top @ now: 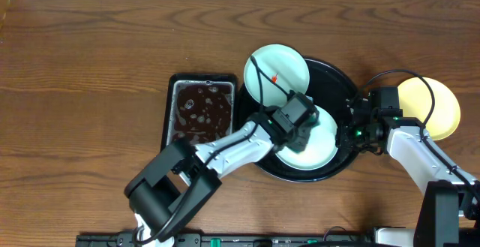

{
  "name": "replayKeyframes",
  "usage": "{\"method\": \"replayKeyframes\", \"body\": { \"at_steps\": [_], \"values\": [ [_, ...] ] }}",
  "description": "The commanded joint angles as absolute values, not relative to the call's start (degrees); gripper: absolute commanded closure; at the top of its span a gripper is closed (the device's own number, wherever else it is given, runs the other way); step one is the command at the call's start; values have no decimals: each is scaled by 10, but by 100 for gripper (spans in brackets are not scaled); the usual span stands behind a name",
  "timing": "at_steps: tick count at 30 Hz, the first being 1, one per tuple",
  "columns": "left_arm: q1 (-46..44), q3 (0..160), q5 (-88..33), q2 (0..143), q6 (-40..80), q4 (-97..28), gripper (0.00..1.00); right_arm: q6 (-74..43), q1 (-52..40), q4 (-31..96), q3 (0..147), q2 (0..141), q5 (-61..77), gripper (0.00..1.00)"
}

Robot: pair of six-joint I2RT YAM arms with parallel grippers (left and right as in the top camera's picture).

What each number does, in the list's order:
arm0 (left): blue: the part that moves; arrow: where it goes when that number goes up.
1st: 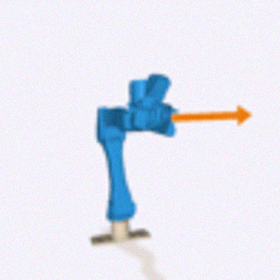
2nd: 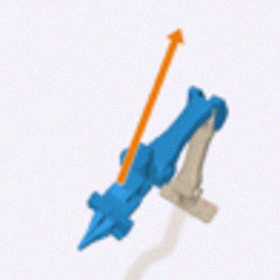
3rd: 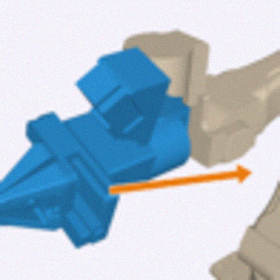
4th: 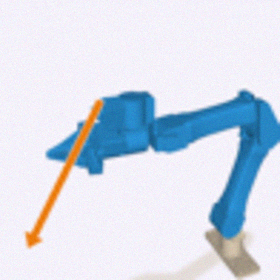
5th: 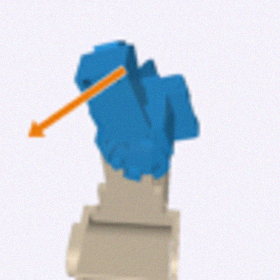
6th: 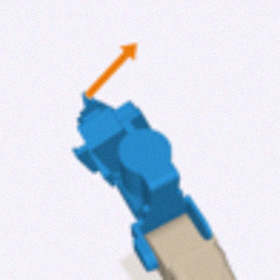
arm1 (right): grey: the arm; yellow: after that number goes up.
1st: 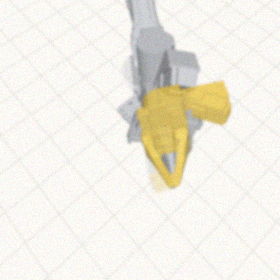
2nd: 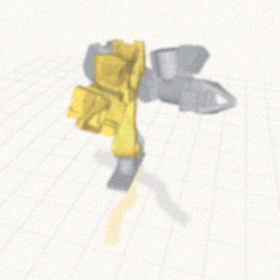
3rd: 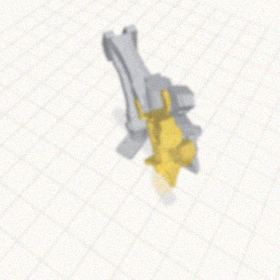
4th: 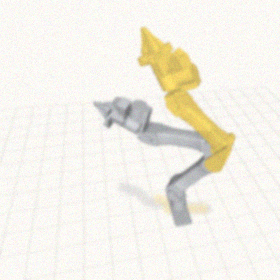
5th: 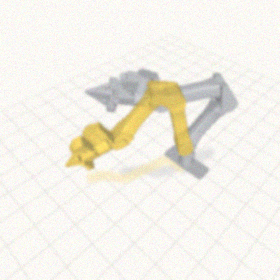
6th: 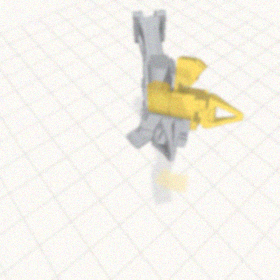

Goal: Clean dirty plates on tray and stack at the side
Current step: 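Scrub the held pale green plate with the sponge in the left gripper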

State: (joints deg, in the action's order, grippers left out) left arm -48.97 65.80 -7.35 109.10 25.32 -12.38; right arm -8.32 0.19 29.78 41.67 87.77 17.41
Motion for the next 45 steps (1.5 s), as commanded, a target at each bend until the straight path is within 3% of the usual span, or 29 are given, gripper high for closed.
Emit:
{"method": "replayKeyframes", "body": {
  "at_steps": [1,9,20,28,37,38,40,41,45],
  "values": [
    [-469,642,-41,1067,252,-147,93,-83,-2,296,418,880,169,99],
    [-469,643,-41,982,252,-104,93,-83,-2,295,418,880,169,99],
    [-494,642,-95,1069,256,-51,92,-88,-2,295,418,880,169,99],
    [-486,643,-36,1096,251,-119,92,-87,-2,295,418,880,169,99],
    [-461,643,-34,980,234,-172,92,-87,-2,289,418,880,169,99],
    [-461,643,-34,965,234,-177,92,-87,-2,289,418,880,169,93],
    [-458,643,-34,937,234,-189,92,-87,-2,286,418,880,169,71],
    [-454,643,-34,925,232,-196,92,-87,-2,283,418,880,169,65],
    [-416,643,-34,890,232,-237,92,-87,-2,266,418,880,169,63]
  ]
}}
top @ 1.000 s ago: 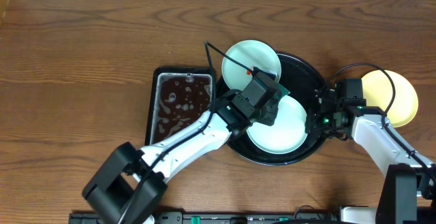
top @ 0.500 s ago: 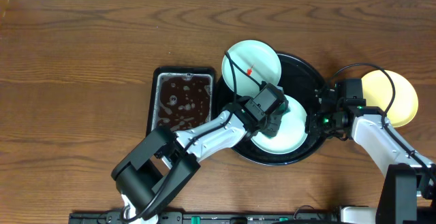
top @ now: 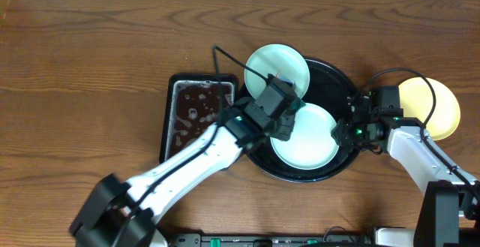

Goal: Clean dirty plates on tray and stack at the side
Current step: 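Scrub the held pale green plate with the sponge in the left gripper, then return the sponge to the soapy tray with the left gripper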

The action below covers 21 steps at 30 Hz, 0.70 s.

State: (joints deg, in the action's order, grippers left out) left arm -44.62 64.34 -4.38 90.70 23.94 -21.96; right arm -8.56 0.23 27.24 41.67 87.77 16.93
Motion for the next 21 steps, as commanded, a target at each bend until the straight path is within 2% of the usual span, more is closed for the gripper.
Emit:
{"method": "replayKeyframes", "body": {
  "at_steps": [1,7,12,18,21],
  "values": [
    [-402,643,-34,886,232,-249,92,-87,-2,262,418,880,170,63],
    [-291,642,-34,887,231,-326,92,-87,-7,256,413,881,170,66],
    [-208,626,-34,889,223,-331,92,-88,-13,243,397,881,170,70],
    [-167,601,-34,914,223,-325,92,-103,-26,210,369,881,169,76],
    [-167,597,-34,937,221,-322,92,-103,-27,201,361,881,169,85]
  ]
}}
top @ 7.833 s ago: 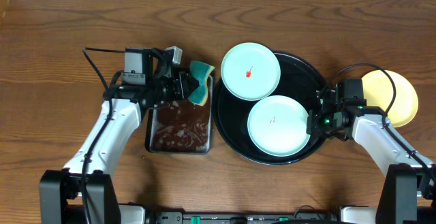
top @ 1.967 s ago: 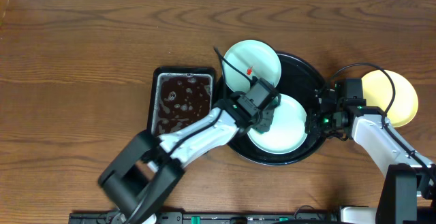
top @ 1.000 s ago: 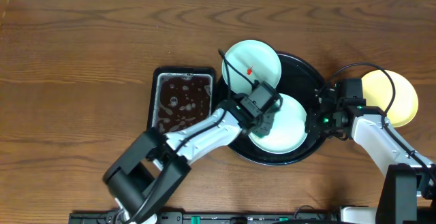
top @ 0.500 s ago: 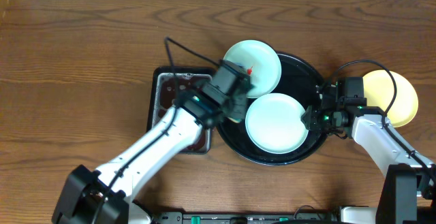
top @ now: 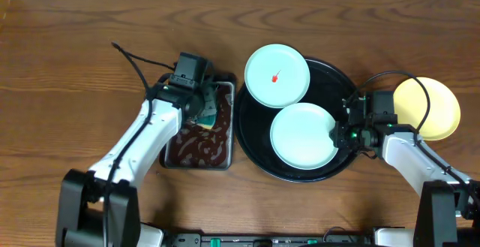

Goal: Clean dirty plates on tray and stack at the side
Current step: 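Return the sponge to the soapy tray with the left gripper, then tilt the pale green plate upward with the right gripper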

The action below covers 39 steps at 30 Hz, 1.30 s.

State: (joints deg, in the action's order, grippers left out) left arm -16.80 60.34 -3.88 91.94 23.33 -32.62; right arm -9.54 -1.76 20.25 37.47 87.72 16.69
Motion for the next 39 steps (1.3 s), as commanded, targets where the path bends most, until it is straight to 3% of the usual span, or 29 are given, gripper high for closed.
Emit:
{"method": "replayKeyframes", "body": {
  "at_steps": [1,3,9,12,13,15,22,28,38,39],
  "values": [
    [-167,597,-35,949,219,-320,92,-103,-27,199,361,881,167,93],
    [-167,597,-38,963,210,-315,92,-103,-27,198,361,881,165,99],
    [-167,597,-96,1007,169,-286,90,-103,-27,195,361,881,165,99],
    [-167,597,-94,1019,169,-286,38,-103,-27,195,361,881,165,99],
    [-167,597,-94,1022,170,-286,28,-102,-27,195,362,881,165,99],
    [-167,597,-94,1023,169,-287,24,-102,-27,196,363,879,165,99],
    [-167,597,-95,1023,170,-286,28,-102,-27,215,372,842,158,99],
    [-167,597,-95,1023,170,-291,91,-91,-27,242,383,785,93,99],
    [-167,597,-95,1019,166,-293,92,-75,-27,227,386,684,-14,99],
    [-167,599,-94,1016,163,-295,83,-69,-27,224,387,675,-18,99]
  ]
}}
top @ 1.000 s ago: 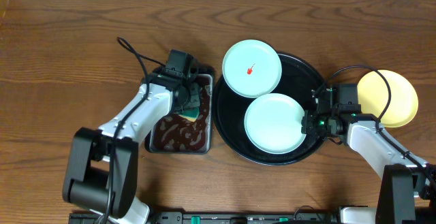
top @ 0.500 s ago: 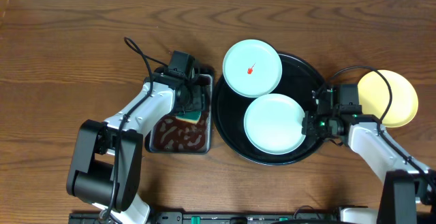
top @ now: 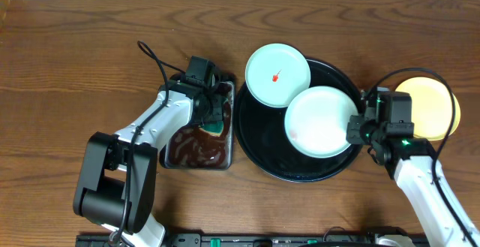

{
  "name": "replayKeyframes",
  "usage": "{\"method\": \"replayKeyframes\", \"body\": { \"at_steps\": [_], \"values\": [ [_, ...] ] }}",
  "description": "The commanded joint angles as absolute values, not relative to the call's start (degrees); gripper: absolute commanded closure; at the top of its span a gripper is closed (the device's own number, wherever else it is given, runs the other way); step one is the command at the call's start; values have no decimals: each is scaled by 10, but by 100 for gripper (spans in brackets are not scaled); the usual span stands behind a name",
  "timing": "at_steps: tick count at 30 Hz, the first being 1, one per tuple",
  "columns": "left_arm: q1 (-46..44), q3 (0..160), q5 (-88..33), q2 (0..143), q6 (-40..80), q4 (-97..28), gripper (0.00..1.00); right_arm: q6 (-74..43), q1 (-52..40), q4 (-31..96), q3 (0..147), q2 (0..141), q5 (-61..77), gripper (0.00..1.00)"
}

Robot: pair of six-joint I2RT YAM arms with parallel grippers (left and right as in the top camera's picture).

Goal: Clean dirty plates on tray and stack at the side
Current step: 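Tilt the pale green plate upward with the right gripper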

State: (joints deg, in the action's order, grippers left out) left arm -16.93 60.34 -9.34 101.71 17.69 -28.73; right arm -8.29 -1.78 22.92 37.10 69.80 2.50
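A black round tray (top: 259,138) holds two pale green plates. The far plate (top: 277,74) carries a red smear and overhangs the tray's back rim. My right gripper (top: 352,131) is shut on the right rim of the near, clean-looking plate (top: 319,121), which seems raised a little over the tray's right half. A yellow plate (top: 431,108) lies on the table right of the tray. My left gripper (top: 210,113) reaches down into the basin of brown water (top: 191,146), shut on a green sponge (top: 217,125).
The basin stands just left of the tray, nearly touching it. Cables loop over both wrists. Bare wooden table (top: 75,67) stretches to the left and along the back.
My right gripper has moved right and back with the near green plate, from the tray's front middle to its right half. The left gripper stays in the basin, and the sponge shows further right.
At first my left gripper pressed on the near green plate in the tray while the right gripper held its rim. Then the left gripper was at that plate's back edge. Later it was in the basin with the sponge. Now the right gripper has shifted the wiped plate toward the yellow one.
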Motion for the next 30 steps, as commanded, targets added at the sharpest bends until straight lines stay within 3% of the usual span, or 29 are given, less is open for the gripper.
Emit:
{"method": "replayKeyframes", "body": {
  "at_steps": [1,3,5,22,26,30],
  "values": [
    [-167,599,-94,1009,161,-296,63,-62,-27,218,387,665,-21,99],
    [-167,600,-95,997,161,-297,40,-51,-27,213,391,653,-27,99],
    [-167,600,-95,986,161,-300,29,-35,-30,211,397,643,-51,99],
    [-168,573,-99,988,162,-338,28,141,-186,125,413,639,-312,99],
    [-168,559,-99,988,161,-336,33,176,-221,85,413,639,-372,99],
    [-168,557,-99,988,161,-336,63,185,-239,56,413,639,-399,99]
  ]
}}
